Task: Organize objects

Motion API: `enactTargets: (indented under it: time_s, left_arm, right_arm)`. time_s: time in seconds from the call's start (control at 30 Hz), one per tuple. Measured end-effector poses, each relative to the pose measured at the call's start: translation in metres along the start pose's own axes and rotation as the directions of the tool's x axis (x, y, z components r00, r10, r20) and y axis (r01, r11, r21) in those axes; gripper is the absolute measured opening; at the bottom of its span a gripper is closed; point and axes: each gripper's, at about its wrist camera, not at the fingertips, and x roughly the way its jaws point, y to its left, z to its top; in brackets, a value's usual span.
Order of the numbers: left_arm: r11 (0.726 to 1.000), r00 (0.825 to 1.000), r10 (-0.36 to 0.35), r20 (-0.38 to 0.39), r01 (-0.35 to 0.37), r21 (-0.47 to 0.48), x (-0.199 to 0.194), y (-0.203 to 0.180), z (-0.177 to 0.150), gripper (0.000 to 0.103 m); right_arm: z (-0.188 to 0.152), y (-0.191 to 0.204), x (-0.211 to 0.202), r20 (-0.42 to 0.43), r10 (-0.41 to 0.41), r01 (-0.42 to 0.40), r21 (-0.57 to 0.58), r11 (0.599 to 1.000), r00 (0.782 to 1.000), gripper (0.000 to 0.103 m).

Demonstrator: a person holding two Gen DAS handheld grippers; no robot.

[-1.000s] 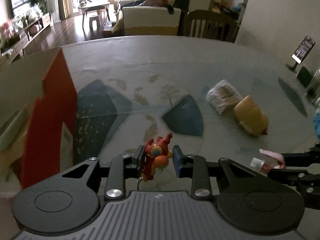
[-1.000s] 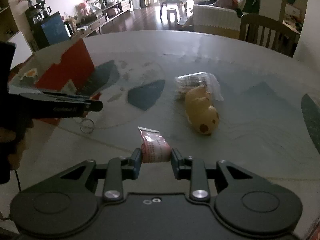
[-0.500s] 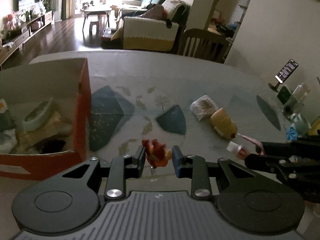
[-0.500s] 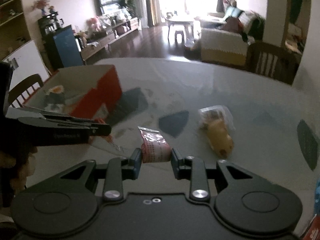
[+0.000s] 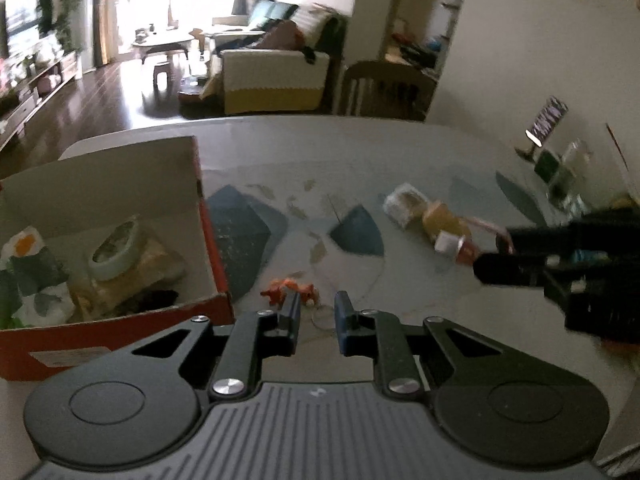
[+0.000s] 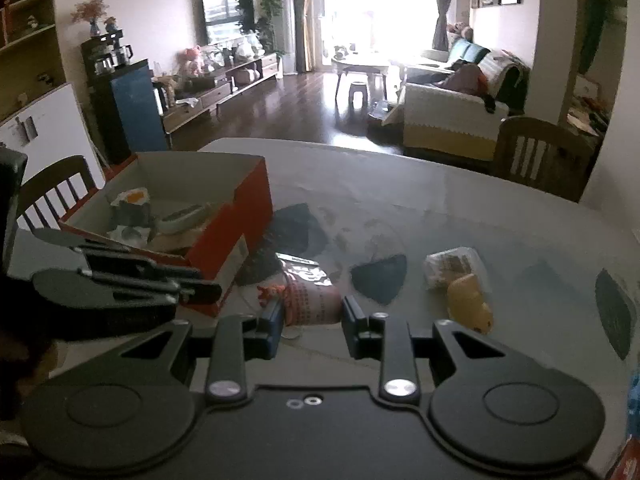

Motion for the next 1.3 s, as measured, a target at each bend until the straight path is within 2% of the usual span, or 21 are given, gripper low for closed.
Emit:
enactTargets:
  time_s: [0.13,0.23,0.33,0.4,0.43,0.57,0.73,0.87,1.0,1.3]
  left_arm:
    - [1.000,1.000,-0.006,-0.025,0.007,0.024,0.011,-0.009,-0.005,0.018]
    - [0.999,0.999,0.016,-0.033,-0.015,0.029,0.024,-0.016,-0.004,0.020]
    - [0.999,0.998,0.048,-0.039,-0.047,0.028,0.039,-0.024,-0.002,0.037]
    - [0.997,0.997,0.071,-0.029,-0.070,0.022,0.048,-0.030,-0.001,0.070]
    - [0.996,0.996,0.088,-0.020,-0.087,0.015,0.053,-0.033,-0.002,0.073]
    - [0.989,0.989,0.149,-0.027,-0.149,-0.015,0.078,-0.042,0.000,0.074]
    - [0.961,0.963,0.267,-0.029,-0.268,-0.068,0.110,-0.048,-0.002,0.074]
    - [0.919,0.921,0.389,-0.013,-0.389,-0.060,0.126,-0.052,-0.006,0.074]
    - [0.897,0.900,0.434,-0.041,-0.436,-0.080,0.140,-0.046,-0.005,0.074]
    - [0.893,0.904,0.418,-0.088,-0.426,-0.142,0.152,-0.036,-0.006,0.073]
  right_arm:
    - [-0.005,-0.004,-0.001,-0.005,-0.019,0.019,0.022,1.000,1.000,0.029]
    - [-0.009,-0.014,-0.002,-0.011,-0.026,0.027,0.035,0.999,1.000,0.029]
    - [-0.013,-0.025,-0.001,-0.019,-0.027,0.028,0.040,0.999,0.999,0.029]
    - [-0.016,-0.035,0.000,-0.025,-0.021,0.022,0.042,0.999,0.999,0.029]
    - [-0.017,-0.040,0.000,-0.029,-0.019,0.020,0.042,0.999,0.999,0.029]
    - [-0.022,-0.058,0.006,-0.052,0.002,0.000,0.030,1.000,0.999,0.029]
    - [-0.027,-0.079,0.016,-0.076,0.031,-0.031,0.005,1.000,0.997,0.030]
    - [-0.029,-0.093,0.025,-0.098,0.061,-0.062,-0.004,0.998,0.993,0.030]
    - [-0.030,-0.102,0.033,-0.112,0.084,-0.086,-0.009,0.996,0.990,0.030]
    - [-0.031,-0.117,0.039,-0.120,0.120,-0.120,0.002,0.993,0.986,0.030]
